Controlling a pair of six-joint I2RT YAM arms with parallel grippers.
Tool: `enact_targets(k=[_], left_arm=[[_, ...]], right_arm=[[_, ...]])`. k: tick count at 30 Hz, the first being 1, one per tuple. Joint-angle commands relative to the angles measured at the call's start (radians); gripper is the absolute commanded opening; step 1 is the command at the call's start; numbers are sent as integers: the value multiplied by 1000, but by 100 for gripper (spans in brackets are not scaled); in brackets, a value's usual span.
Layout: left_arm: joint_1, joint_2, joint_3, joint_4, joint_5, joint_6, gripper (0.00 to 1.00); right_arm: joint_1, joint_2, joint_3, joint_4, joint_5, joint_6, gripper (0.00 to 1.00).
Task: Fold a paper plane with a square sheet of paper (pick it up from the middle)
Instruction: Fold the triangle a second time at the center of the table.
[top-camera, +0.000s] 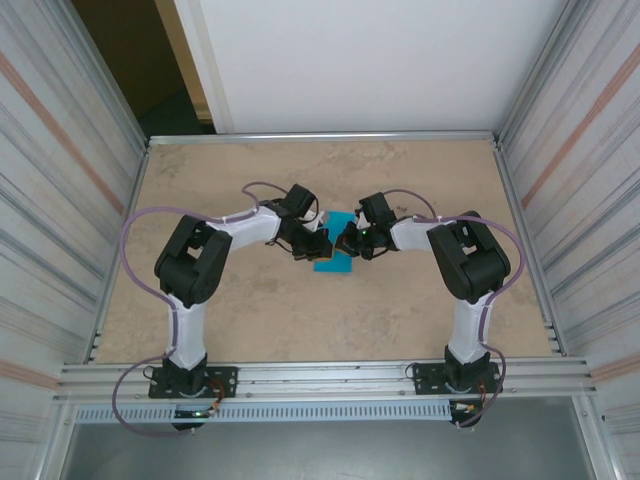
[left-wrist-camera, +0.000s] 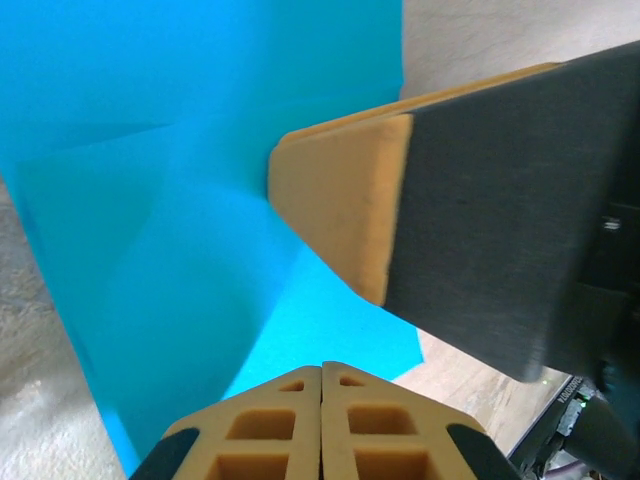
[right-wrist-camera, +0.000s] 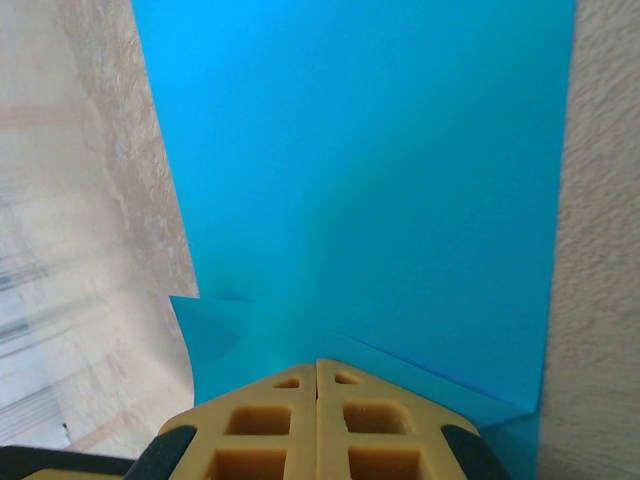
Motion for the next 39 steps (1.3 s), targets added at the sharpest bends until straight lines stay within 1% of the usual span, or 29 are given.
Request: enact_targets(k=[1, 13, 19, 30, 39], left_arm=[[-5, 28, 28, -13, 16, -1, 7], [-14, 70, 85, -61, -33, 45, 7], [-14, 85, 109, -63, -47, 41, 7], [-14, 85, 75, -89, -97, 67, 4], [-6, 73, 31, -99, -95, 90, 3]], right_arm=[[15, 86, -39, -173, 107, 3, 0], [14, 90, -42, -181, 110, 4, 0], [16, 93, -43, -181, 110, 6, 0], [14, 97, -47, -188, 115, 4, 0], [12, 107, -47, -207, 122, -2, 0]])
